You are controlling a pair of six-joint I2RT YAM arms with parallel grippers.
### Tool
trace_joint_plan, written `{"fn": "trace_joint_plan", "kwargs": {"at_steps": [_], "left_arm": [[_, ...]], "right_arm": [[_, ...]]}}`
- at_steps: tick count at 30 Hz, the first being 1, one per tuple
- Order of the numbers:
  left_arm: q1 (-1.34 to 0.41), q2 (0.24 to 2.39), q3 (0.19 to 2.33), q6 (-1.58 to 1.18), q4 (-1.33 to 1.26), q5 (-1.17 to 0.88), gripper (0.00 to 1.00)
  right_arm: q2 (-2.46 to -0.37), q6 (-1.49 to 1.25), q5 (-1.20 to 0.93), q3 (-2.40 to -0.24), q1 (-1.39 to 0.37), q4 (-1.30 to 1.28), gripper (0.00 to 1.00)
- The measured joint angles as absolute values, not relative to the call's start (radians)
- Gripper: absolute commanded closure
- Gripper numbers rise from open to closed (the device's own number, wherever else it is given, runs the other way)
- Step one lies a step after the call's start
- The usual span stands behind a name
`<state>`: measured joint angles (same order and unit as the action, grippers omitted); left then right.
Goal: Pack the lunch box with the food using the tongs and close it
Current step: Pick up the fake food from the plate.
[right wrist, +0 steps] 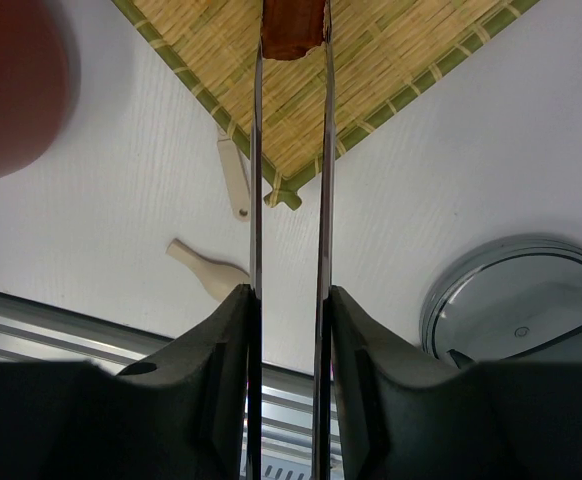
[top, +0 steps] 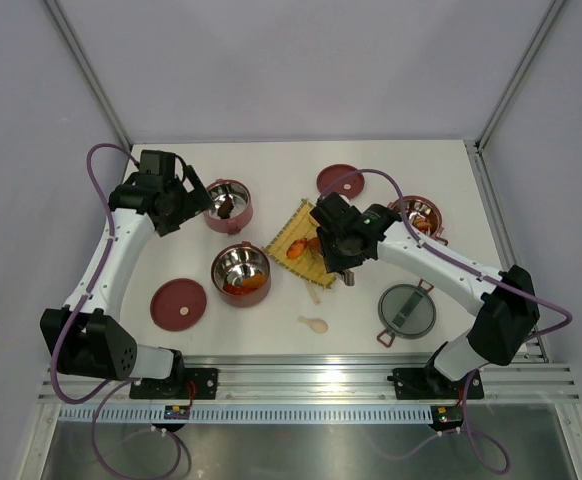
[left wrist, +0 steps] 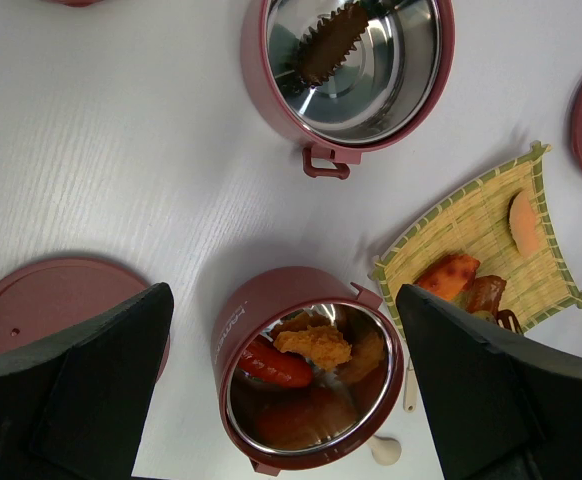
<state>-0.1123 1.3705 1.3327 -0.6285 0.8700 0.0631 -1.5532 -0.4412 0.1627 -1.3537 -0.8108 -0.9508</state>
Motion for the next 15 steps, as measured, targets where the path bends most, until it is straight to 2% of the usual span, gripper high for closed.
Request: {"fn": "trace_joint_plan", "kwargs": {"at_steps": [15], "left_arm": [[-0.112,1.37,1.332,-0.628,0.87,0.063,0.01]], "right_arm": [[-1.485,-0.432,0.149,-1.375,-0.813,-0.937,0.67]]}}
